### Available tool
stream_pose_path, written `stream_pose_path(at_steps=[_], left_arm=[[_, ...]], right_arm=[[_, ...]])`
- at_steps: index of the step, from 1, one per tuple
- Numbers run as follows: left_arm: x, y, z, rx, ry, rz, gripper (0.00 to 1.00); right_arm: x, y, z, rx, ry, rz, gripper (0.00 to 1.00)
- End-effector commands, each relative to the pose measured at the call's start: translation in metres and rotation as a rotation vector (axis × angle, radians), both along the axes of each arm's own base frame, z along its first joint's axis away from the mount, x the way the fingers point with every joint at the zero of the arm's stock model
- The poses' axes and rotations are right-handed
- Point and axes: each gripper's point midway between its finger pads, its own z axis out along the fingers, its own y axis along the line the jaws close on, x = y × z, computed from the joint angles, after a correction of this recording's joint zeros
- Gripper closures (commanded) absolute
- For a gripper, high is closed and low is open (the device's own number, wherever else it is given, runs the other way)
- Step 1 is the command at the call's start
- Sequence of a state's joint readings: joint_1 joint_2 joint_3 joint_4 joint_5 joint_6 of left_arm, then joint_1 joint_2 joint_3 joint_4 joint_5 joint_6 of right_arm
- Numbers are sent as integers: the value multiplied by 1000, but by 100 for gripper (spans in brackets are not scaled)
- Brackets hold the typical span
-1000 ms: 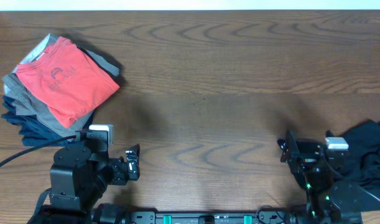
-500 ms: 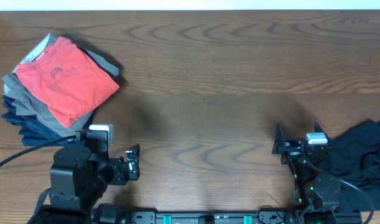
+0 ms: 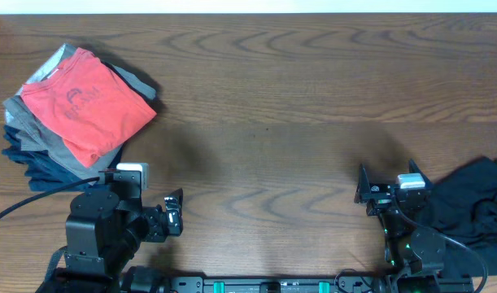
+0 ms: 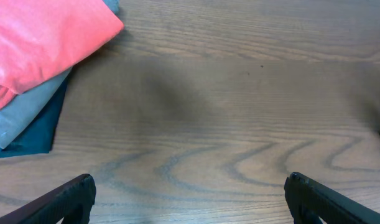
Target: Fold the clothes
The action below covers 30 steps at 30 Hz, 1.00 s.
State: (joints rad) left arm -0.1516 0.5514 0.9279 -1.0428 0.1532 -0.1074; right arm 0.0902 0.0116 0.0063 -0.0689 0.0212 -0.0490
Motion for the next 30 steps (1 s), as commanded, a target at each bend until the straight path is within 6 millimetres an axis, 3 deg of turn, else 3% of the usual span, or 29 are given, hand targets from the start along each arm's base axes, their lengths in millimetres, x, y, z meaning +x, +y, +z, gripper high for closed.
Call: stream_pose_path(at_steps=[1, 18, 22, 26, 30], left_arm=[[0, 1, 1, 7, -6, -1, 2], [-1, 1, 2, 7, -14, -1, 2], [-8, 13, -1, 59, -32, 33, 2], [-12, 18, -12, 65, -72, 58, 2], [-3, 23, -32, 56, -149, 94, 2]], right_arm=[[0, 0, 0, -15, -2, 5, 1], [0, 0, 0, -15, -2, 5, 1], [0, 0, 0, -15, -2, 5, 1], [0, 0, 0, -14, -2, 5, 1], [0, 0, 0, -15, -2, 5, 1]])
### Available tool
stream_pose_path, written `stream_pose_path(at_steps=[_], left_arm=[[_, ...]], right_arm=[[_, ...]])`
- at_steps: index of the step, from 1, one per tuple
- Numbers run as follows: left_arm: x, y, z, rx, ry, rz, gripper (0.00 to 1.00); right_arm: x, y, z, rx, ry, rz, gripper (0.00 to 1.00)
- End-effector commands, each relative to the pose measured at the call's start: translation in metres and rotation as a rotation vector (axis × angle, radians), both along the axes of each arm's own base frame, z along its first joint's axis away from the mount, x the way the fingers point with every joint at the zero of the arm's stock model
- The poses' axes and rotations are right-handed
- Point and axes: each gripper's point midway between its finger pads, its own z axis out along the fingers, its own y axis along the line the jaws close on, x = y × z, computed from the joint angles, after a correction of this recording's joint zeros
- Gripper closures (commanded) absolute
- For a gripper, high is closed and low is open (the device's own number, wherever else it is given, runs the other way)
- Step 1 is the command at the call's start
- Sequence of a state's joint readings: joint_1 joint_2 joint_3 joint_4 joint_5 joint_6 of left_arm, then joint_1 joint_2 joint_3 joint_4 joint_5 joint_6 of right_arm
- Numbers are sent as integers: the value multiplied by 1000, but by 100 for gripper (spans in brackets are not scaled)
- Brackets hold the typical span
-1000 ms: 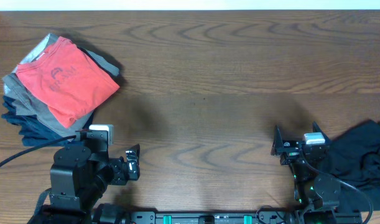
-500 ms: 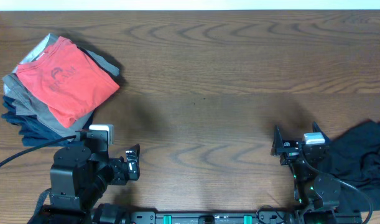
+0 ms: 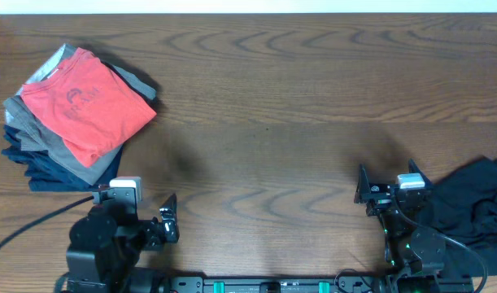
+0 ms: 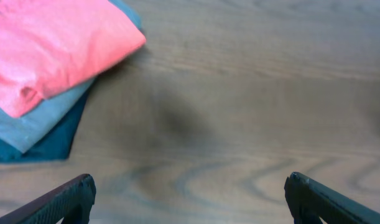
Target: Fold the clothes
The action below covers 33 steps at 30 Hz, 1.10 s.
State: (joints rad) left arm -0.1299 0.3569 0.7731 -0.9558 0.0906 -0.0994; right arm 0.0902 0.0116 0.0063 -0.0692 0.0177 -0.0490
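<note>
A stack of folded clothes lies at the table's left, a red shirt on top, grey and dark blue pieces under it. In the left wrist view the red shirt fills the upper left. A crumpled black garment lies at the right edge. My left gripper sits near the front edge below the stack, open and empty, its fingertips wide apart. My right gripper rests just left of the black garment, open with nothing between its fingers.
The brown wooden table spreads between the stack and the black garment. A black cable runs from the left arm toward the left edge.
My left gripper has drawn back toward the front edge and a little left; the folded stack sits further into its wrist view. The right arm and the clothes have not moved.
</note>
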Motion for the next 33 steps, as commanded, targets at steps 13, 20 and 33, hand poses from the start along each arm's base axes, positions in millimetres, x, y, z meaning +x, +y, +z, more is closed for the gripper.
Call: stream_pose_path(at_steps=[13, 20, 33], left_arm=[[57, 6, -53, -14, -383, 54, 2], [76, 10, -53, -16, -581, 87, 2], [73, 7, -79, -26, -471, 77, 2]], right_arm=[[0, 0, 0, -15, -2, 1, 1], [0, 0, 0, -15, -2, 2, 1], [0, 0, 0, -15, -2, 2, 1]])
